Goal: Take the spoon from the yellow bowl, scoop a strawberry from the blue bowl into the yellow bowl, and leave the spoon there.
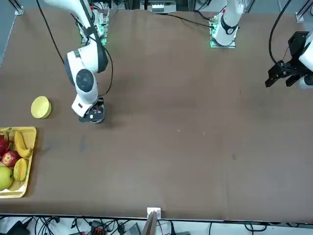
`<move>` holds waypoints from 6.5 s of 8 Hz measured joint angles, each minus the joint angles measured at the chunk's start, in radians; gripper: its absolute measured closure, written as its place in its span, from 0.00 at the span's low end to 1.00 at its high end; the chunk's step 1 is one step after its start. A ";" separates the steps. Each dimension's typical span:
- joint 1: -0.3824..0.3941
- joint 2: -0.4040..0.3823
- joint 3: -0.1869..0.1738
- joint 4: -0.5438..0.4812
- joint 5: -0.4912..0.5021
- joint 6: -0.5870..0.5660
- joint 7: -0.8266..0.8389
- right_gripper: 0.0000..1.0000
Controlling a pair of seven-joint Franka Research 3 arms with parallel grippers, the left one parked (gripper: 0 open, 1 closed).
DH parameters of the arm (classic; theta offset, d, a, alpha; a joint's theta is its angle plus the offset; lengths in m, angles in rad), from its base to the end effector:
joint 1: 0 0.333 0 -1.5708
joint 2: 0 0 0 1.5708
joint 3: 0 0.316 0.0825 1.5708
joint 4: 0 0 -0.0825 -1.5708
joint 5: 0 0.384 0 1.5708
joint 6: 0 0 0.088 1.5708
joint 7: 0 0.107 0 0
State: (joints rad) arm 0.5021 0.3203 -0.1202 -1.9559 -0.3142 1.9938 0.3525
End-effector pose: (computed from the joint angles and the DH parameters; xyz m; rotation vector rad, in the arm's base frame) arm 0.5449 0.2007 0.2978 2.7352 0.2758 -0.2121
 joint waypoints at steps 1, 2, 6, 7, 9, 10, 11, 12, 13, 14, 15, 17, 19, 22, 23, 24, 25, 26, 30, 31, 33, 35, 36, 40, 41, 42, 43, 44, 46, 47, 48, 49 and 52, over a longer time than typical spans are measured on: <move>0.023 0.030 0.001 0.038 -0.029 -0.051 0.051 0.89; 0.043 0.064 0.002 0.076 -0.043 -0.091 0.082 0.89; 0.079 0.127 0.001 0.132 -0.105 -0.160 0.145 0.89; 0.089 0.143 0.001 0.147 -0.116 -0.185 0.151 0.89; 0.113 0.192 0.001 0.201 -0.129 -0.255 0.166 0.89; 0.128 0.219 0.001 0.231 -0.133 -0.284 0.176 0.89; 0.144 0.242 0.001 0.253 -0.144 -0.304 0.198 0.89; 0.159 0.260 0.001 0.268 -0.159 -0.315 0.215 0.89; 0.175 0.274 0.000 0.276 -0.174 -0.323 0.225 0.89; 0.192 0.284 0.000 0.279 -0.196 -0.327 0.228 0.89; 0.210 0.292 -0.001 0.279 -0.220 -0.330 0.229 0.89; 0.245 0.303 -0.001 0.279 -0.258 -0.338 0.236 0.89; 0.274 0.323 -0.002 0.279 -0.295 -0.347 0.268 0.89; 0.299 0.357 -0.002 0.279 -0.355 -0.377 0.302 0.89; 0.306 0.370 -0.002 0.280 -0.375 -0.386 0.326 0.89; 0.313 0.383 -0.002 0.280 -0.388 -0.393 0.347 0.89; 0.324 0.394 -0.002 0.280 -0.397 -0.398 0.367 0.89; 0.335 0.402 -0.002 0.280 -0.406 -0.401 0.388 0.89; 0.376 0.431 -0.002 0.280 -0.442 -0.440 0.441 0.89; 0.388 0.442 -0.002 0.280 -0.452 -0.454 0.449 0.89; 0.403 0.454 -0.002 0.280 -0.462 -0.487 0.456 0.89; 0.407 0.457 -0.002 0.281 -0.468 -0.496 0.456 0.89; 0.411 0.457 -0.002 0.283 -0.470 -0.503 0.456 0.89; 0.425 0.480 -0.002 0.327 -0.470 -0.549 0.456 0.89; 0.429 0.486 -0.002 0.333 -0.470 -0.560 0.457 0.89; 0.432 0.488 -0.002 0.340 -0.470 -0.581 0.458 0.89; 0.433 0.488 -0.002 0.355 -0.470 -0.611 0.458 0.89; 0.433 0.488 -0.003 0.371 -0.470 -0.639 0.459 0.89; 0.433 0.488 -0.004 0.400 -0.470 -0.686 0.462 0.89; 0.434 0.488 -0.010 0.413 -0.470 -0.719 0.466 0.89; 0.434 0.488 -0.023 0.423 -0.471 -0.750 0.466 0.89; 0.434 0.487 -0.043 0.429 -0.471 -0.767 0.466 0.89; 0.434 0.487 -0.122 0.435 -0.471 -0.782 0.466 0.89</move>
State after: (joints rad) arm 0.9358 0.8075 -0.2426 -1.5206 -0.7856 1.2116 0.8189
